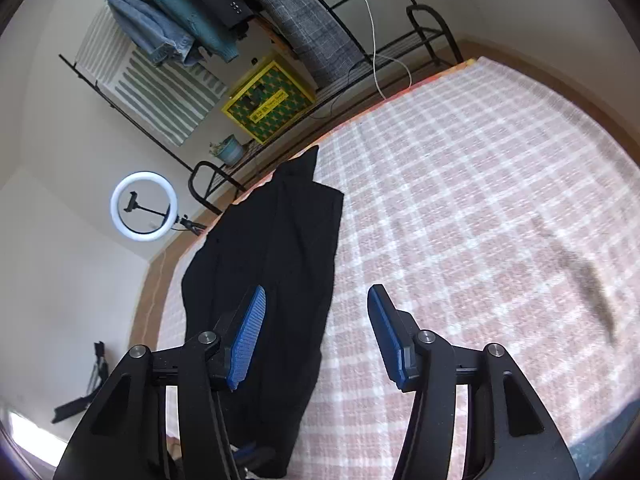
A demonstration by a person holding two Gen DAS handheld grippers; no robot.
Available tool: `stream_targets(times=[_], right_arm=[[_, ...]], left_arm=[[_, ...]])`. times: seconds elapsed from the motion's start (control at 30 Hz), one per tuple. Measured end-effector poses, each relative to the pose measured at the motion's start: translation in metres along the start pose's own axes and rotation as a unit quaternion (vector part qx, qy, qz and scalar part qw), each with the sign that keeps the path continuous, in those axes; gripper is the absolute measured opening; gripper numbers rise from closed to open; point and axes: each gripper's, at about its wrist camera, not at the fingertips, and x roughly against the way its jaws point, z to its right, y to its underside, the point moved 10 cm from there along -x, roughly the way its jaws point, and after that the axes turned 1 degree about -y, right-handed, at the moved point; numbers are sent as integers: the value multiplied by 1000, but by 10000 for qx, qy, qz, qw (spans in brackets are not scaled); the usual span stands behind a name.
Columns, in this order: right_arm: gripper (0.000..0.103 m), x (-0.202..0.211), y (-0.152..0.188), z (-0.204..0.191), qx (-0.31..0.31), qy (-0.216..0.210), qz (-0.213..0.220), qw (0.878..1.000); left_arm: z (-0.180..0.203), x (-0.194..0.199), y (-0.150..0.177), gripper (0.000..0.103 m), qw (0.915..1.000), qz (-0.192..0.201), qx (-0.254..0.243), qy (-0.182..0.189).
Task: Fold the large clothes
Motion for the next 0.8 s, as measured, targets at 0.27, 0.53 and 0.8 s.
stream_targets(times=[0.27, 0.53, 0.8], right_arm=[[53, -116, -25, 31, -438, 290, -493, 9974], [52, -193, -30, 36, -149, 398, -521, 9977], [34, -208, -35, 22, 192, 339, -499, 9980]], left_arm=[[-5, 17, -9, 8, 9979, 268, 430, 397], [-15, 18, -5, 8, 9988, 229, 309, 303], [-13, 23, 8, 8, 9981, 177, 440, 404]])
